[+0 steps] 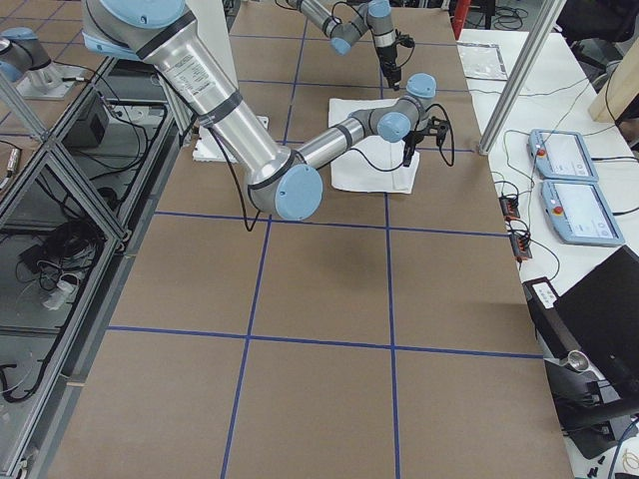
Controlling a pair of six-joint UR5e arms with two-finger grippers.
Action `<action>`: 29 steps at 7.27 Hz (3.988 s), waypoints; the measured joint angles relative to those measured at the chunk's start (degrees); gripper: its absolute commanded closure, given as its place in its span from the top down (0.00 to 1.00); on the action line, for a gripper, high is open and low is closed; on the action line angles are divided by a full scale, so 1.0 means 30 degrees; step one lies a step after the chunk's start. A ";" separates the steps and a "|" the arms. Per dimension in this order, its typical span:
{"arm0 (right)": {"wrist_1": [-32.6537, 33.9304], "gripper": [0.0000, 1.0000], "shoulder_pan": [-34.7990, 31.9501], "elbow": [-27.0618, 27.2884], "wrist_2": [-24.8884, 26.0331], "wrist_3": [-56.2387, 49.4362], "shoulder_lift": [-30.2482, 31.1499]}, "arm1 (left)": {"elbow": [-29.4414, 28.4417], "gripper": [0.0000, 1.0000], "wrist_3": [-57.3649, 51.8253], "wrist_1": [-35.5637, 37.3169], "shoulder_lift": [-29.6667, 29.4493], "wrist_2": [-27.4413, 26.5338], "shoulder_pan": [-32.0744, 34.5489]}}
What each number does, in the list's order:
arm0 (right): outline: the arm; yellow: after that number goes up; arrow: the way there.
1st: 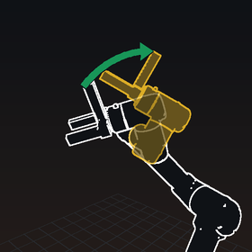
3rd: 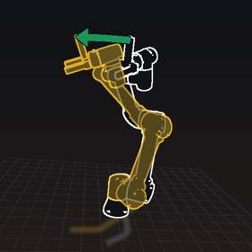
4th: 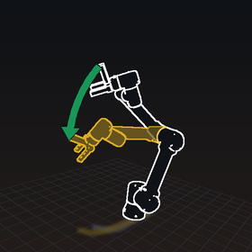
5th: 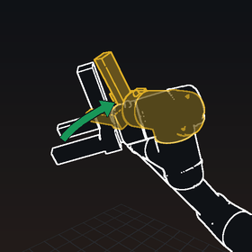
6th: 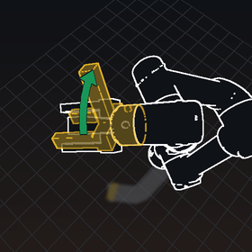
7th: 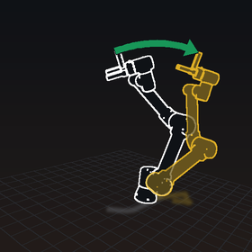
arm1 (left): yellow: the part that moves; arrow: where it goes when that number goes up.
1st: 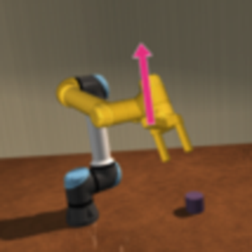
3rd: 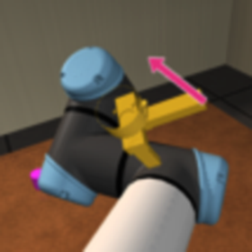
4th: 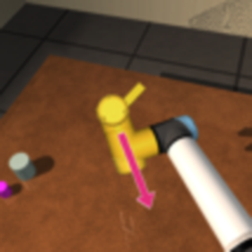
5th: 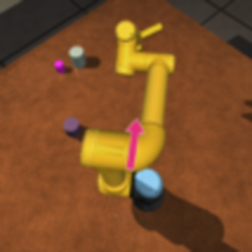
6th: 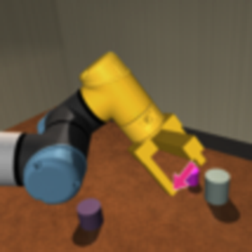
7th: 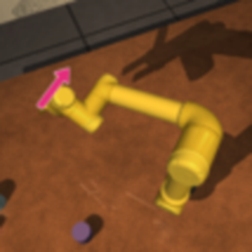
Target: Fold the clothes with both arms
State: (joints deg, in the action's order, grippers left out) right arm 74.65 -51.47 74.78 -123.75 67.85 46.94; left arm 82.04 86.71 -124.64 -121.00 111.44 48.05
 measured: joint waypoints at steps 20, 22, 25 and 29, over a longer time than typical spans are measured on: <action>-0.1727 0.00 0.5905 0.9983 0.3177 0.2586 1.0283 | 0.2128 1.00 0.0160 0.0189 0.0223 -0.0134 0.0010; -0.1731 0.00 0.6185 1.2127 0.3105 0.2703 1.2566 | 0.2220 1.00 0.0160 0.0180 0.0186 -0.0179 -0.0010; -0.1710 0.00 0.8466 1.4819 0.1144 0.2779 1.5922 | 0.2486 1.00 0.0186 0.0178 0.0181 -0.0784 -0.0098; -0.1741 0.99 1.4505 1.6794 -0.0434 0.3345 1.7509 | 0.3175 1.00 0.0190 0.0203 0.0226 -0.1094 -0.0161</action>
State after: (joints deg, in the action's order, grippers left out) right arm 69.42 -7.96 125.16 -125.06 77.88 99.47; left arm 91.57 87.28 -124.03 -120.33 108.16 47.57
